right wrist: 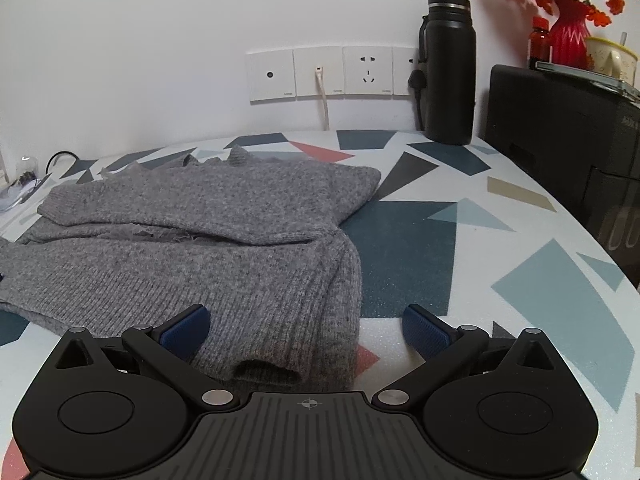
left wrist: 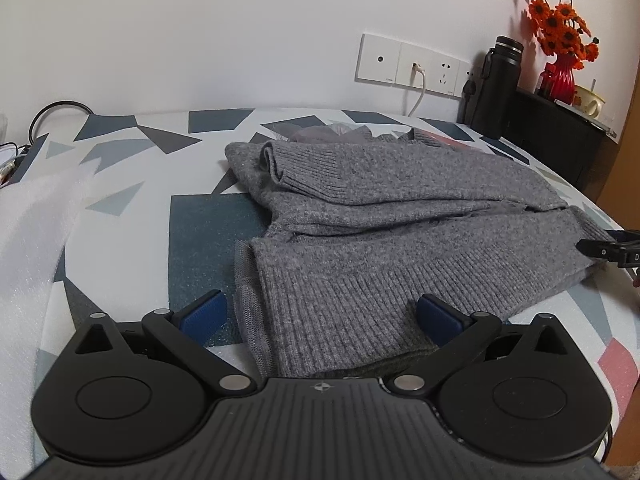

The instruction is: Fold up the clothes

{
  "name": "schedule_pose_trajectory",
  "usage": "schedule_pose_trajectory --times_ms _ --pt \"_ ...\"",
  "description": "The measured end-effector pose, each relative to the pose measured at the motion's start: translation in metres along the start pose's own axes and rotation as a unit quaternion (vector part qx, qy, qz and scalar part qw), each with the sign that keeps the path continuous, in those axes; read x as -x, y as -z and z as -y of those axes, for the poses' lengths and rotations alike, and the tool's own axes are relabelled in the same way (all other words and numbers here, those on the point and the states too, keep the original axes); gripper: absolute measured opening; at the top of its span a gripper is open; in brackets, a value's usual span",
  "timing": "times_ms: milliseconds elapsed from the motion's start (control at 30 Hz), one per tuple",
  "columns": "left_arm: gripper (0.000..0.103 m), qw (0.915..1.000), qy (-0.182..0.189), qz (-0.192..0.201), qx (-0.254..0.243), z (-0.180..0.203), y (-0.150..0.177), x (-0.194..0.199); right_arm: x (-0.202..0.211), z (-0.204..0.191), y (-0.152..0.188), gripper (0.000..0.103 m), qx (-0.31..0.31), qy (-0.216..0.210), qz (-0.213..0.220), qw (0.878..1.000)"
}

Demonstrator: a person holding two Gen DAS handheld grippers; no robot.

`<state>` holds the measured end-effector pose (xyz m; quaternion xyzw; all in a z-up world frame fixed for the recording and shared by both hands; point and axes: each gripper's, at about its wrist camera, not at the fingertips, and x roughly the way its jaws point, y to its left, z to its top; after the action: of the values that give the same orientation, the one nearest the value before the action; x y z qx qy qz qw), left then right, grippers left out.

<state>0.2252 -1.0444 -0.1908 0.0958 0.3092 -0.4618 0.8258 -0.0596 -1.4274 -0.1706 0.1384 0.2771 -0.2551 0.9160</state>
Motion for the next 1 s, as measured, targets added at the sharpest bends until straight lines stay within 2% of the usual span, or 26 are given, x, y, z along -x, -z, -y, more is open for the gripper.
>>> schedule_pose_trajectory --times_ms 1000 --pt "0.103 1.0 -0.001 0.0 0.002 0.0 -0.0009 0.001 0.0015 -0.0001 0.0023 0.102 -0.003 0.002 0.006 1.0"
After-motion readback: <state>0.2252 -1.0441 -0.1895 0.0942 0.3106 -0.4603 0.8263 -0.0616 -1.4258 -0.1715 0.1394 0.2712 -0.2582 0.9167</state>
